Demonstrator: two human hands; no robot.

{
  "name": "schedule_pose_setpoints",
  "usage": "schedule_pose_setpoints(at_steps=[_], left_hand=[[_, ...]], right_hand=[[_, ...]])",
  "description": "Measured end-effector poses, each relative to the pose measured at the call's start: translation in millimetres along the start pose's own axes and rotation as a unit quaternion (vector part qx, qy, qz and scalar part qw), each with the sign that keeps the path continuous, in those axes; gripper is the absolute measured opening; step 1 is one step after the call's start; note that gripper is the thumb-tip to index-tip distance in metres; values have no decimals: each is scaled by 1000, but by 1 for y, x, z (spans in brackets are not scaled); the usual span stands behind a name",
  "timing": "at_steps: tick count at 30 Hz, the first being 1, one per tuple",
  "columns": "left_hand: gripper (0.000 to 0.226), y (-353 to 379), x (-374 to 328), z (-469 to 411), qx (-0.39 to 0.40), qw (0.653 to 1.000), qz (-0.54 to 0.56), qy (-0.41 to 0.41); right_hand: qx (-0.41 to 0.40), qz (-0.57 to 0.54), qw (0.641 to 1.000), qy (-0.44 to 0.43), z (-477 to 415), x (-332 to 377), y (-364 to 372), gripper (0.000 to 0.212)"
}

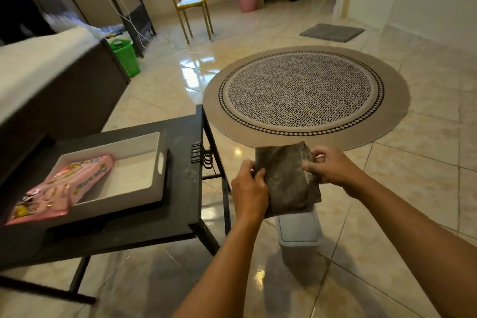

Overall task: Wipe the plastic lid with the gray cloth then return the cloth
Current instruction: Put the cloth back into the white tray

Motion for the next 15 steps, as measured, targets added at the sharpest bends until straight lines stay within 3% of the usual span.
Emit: schedule_pose_setpoints(at_steps=[7,15], left_hand=[[5,-115,-90,-26,-96,990,-53,93],[11,-273,-104,-65,-145,966,-205,58]], right_hand=[[-13,-31,993,-111,15,148,-1,18],[17,10,983,-182,18,285,97,18]])
Point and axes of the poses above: each hand's wrist, its own z-axis away from the middle knuckle, its own y-axis out of the palm, x = y × z, the point moved 7 cm from there along -z, towards the middle knuckle, and after that the axes turned 12 degrees about z, right-handed, at the moved point
